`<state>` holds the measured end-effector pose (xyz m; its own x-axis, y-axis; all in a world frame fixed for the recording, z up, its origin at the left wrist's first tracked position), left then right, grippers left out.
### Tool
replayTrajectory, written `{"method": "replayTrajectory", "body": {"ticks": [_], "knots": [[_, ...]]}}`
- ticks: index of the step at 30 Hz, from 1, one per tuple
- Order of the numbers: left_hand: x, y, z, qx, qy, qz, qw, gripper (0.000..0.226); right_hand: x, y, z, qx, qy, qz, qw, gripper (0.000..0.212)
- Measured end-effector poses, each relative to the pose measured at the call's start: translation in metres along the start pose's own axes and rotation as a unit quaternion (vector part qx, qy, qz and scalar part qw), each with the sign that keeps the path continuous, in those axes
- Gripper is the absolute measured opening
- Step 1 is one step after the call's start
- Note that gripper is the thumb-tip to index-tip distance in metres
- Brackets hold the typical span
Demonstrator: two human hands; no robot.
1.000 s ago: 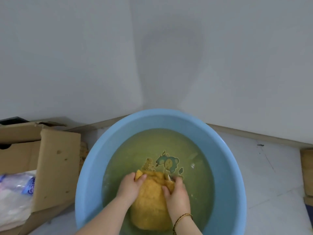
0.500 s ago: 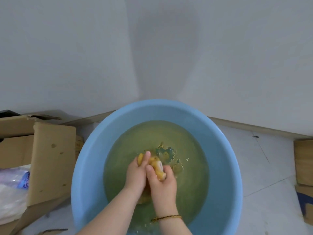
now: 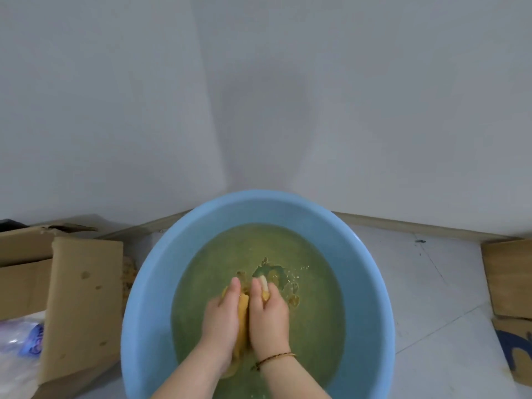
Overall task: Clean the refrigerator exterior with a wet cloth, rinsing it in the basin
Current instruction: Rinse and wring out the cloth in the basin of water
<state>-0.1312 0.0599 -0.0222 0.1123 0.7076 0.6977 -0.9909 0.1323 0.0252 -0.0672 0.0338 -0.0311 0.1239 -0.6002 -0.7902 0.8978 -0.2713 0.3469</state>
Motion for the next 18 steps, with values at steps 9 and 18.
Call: {"method": "replayTrajectory", "body": {"ticks": [9, 18], "knots": [[-0.005, 0.006, -0.026, -0.007, 0.085, 0.017, 0.996, 0.045, 0.003, 0.001, 0.008, -0.111, -0.050, -0.064, 0.990, 0.029], [-0.028, 0.033, -0.053, -0.056, 0.079, -0.202, 0.975, 0.033, 0.055, 0.028, -0.015, -0.098, -0.178, 0.023, 0.979, 0.033]]}}
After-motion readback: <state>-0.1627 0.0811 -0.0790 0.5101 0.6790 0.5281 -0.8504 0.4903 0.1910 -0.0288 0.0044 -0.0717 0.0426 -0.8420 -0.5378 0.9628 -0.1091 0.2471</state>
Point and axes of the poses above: each hand's wrist, its own z-axis away from the middle knuckle, its own y-axis out of the back of the hand, x = y × z, the point moved 1 cm from there along -z, towards the middle knuckle, and after that the axes turned 4 degrees about -x, right-handed, at the moved point
